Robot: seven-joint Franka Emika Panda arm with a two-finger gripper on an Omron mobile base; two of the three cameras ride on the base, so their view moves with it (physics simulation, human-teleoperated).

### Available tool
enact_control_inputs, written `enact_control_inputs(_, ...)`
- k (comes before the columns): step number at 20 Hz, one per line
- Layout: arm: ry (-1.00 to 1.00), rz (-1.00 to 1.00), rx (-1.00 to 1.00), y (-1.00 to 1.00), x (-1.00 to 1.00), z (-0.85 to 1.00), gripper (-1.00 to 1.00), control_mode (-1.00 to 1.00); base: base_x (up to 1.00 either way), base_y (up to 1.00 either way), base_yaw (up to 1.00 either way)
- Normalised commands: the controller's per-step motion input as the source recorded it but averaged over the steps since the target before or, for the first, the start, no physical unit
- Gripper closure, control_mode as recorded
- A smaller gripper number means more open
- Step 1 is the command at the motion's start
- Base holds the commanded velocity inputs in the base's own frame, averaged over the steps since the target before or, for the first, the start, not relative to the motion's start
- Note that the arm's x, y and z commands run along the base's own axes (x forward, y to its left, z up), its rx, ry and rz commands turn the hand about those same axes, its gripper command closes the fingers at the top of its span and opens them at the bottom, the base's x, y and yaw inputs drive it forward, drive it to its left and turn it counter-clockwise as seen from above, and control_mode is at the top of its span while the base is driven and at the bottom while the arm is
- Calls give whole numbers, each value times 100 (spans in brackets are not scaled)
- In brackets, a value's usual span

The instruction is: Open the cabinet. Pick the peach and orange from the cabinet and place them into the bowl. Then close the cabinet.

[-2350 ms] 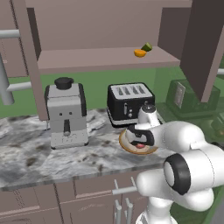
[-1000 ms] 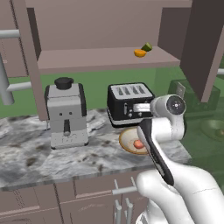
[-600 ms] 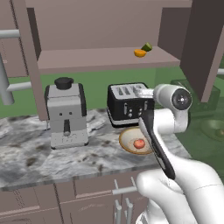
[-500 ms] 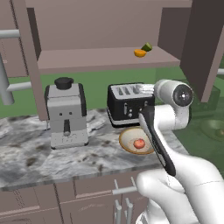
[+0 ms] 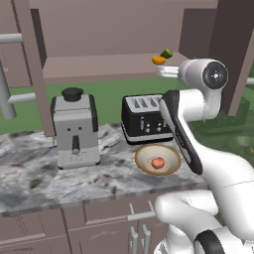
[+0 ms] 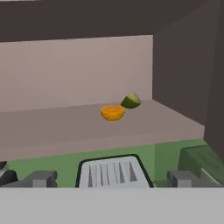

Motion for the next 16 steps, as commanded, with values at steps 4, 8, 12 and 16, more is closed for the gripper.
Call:
enact_control_inputs(4, 0, 0, 0, 0, 17, 60, -100, -100, 0, 0, 0)
enact_control_inputs(8, 0, 0, -1, 0, 33, 9, -100, -100, 0, 0, 0)
enact_control_inputs(12, 0, 0, 0, 0, 37, 0, -100, -100, 0, 0, 0)
enact_control_inputs(16, 0, 0, 0, 0, 41, -1, -100, -100, 0, 0, 0)
